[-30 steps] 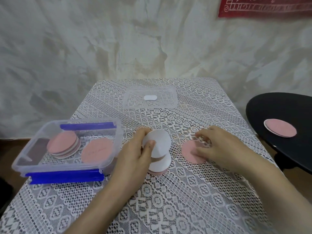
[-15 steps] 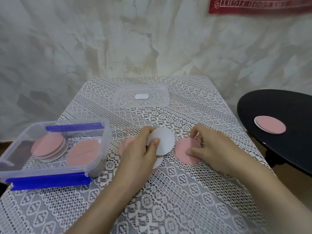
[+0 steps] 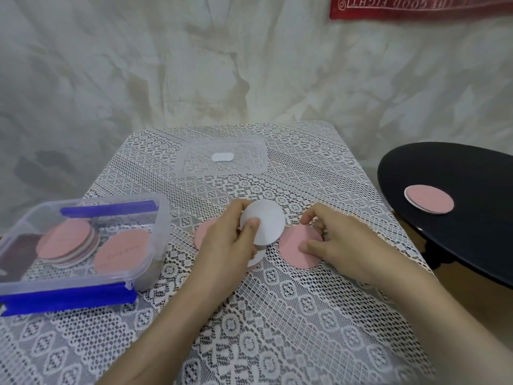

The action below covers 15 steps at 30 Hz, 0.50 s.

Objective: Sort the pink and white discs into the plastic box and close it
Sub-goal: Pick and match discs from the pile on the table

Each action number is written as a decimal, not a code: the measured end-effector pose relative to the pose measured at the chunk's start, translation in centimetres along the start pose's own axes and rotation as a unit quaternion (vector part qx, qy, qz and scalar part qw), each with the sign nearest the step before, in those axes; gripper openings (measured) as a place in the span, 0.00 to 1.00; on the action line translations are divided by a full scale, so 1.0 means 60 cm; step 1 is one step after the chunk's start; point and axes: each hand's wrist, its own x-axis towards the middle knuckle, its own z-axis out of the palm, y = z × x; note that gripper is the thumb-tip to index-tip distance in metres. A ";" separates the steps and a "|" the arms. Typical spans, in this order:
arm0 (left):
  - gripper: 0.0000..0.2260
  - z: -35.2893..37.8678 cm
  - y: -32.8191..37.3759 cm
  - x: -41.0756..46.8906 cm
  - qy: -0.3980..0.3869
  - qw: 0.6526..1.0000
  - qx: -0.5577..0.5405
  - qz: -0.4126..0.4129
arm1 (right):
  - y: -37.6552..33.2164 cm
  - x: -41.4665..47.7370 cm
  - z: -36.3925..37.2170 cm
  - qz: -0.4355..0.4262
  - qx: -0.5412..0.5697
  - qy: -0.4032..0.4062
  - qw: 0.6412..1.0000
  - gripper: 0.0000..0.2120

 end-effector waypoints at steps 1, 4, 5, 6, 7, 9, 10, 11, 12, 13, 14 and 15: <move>0.06 0.000 0.000 0.001 0.001 1.000 -0.013 -0.006 | 0.003 0.001 0.002 -0.002 0.021 0.001 1.000 0.10; 0.07 -0.006 0.000 -0.003 0.008 0.999 -0.037 -0.015 | 0.010 0.006 0.003 -0.014 0.097 0.014 0.995 0.03; 0.07 -0.009 0.001 -0.007 0.014 0.999 -0.034 -0.011 | 0.010 0.004 0.001 -0.020 0.122 0.013 0.992 0.02; 0.08 -0.012 0.002 -0.011 0.020 0.999 -0.028 -0.006 | 0.010 0.002 -0.002 -0.024 0.139 0.011 0.990 0.04; 0.08 -0.015 0.003 -0.016 0.025 0.999 -0.022 -0.003 | 0.009 -0.001 -0.005 -0.027 0.147 0.011 0.989 0.05; 0.09 -0.021 0.005 -0.026 0.035 0.999 -0.012 -0.005 | 0.006 -0.010 -0.010 -0.033 0.153 0.014 0.988 0.07; 0.09 -0.024 0.005 -0.030 0.041 0.999 -0.008 -0.008 | 0.003 -0.014 -0.011 -0.039 0.163 0.011 0.986 0.07; 0.09 -0.026 0.005 -0.033 0.046 0.999 -0.004 -0.011 | 0.000 -0.019 -0.011 -0.045 0.181 0.003 0.983 0.08; 0.09 -0.029 0.004 -0.037 0.051 0.999 0.002 -0.011 | -0.005 -0.023 -0.008 -0.049 0.203 -0.006 0.978 0.08; 0.09 -0.031 0.005 -0.042 0.049 0.999 0.004 -0.008 | -0.009 -0.027 -0.003 -0.055 0.221 -0.012 0.974 0.08; 0.09 -0.032 0.005 -0.049 0.040 0.999 0.003 -0.002 | -0.015 -0.031 0.004 -0.062 0.234 -0.010 0.970 0.07; 0.09 -0.032 0.007 -0.057 0.020 1.000 0.001 0.006 | -0.022 -0.033 0.012 -0.072 0.238 -0.001 0.968 0.05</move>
